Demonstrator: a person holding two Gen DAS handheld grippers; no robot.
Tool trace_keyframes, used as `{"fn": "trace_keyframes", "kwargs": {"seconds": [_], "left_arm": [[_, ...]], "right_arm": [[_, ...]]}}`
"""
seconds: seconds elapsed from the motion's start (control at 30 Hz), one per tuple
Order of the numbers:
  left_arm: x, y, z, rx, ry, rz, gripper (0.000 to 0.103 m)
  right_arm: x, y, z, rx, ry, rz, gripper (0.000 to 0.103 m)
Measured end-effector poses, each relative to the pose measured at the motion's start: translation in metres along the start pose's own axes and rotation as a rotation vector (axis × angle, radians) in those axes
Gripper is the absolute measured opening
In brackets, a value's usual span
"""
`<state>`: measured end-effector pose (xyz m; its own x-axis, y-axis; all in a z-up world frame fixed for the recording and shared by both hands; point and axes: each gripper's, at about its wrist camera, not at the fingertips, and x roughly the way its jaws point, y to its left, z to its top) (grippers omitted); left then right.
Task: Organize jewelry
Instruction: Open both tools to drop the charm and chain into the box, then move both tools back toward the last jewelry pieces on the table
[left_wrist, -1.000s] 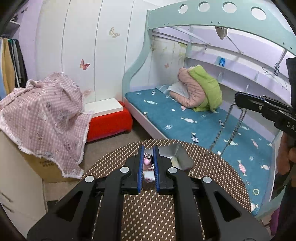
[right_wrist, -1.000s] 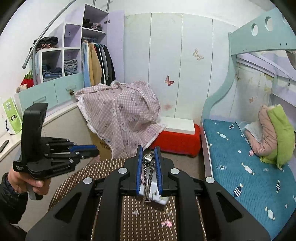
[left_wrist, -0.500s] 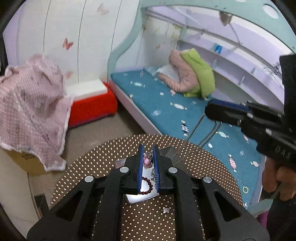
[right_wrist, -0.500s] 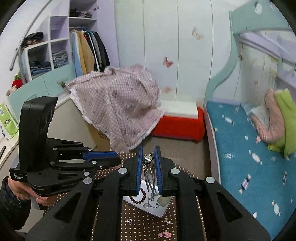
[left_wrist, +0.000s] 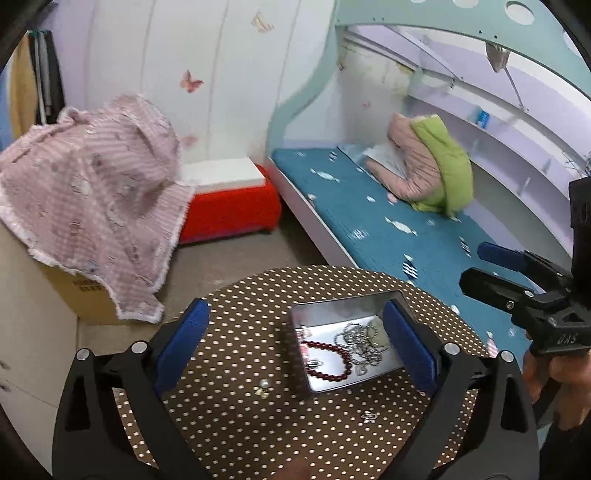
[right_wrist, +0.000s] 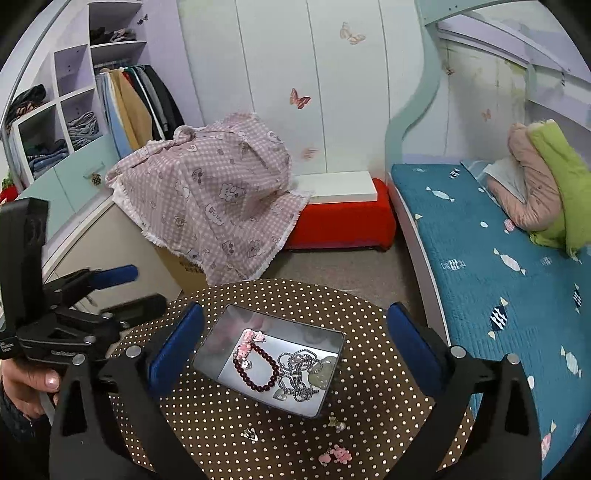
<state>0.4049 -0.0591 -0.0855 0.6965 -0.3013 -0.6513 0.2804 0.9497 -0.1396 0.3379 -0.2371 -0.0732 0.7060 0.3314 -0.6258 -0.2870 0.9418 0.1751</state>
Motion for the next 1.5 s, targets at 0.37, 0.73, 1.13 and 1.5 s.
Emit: {"fn": "trace_keyframes", "kwargs": {"seconds": [0.37,0.73,1.13,1.5], "left_arm": [[-0.047,0.002,-0.025,0.008,-0.089,0.085,0.095],[-0.079,-0.011,-0.069,0.042,-0.129,0.104,0.095],[-0.049,-0.031,-0.125,0.068,-0.020,0.068,0.095],[0.011,-0.049,-0.143,0.091,0.093,0.050,0.095]], "right_arm": [[-0.034,-0.003,-0.015,0.028,-0.062,-0.009,0.095],[-0.084,-0.024,-0.071,0.087,-0.084,-0.084,0.095],[-0.064,-0.023,-0.145,0.102,0.065,-0.135,0.095],[-0.033,-0.021,-0.162,0.122,0.139,-0.120,0.095]]}}
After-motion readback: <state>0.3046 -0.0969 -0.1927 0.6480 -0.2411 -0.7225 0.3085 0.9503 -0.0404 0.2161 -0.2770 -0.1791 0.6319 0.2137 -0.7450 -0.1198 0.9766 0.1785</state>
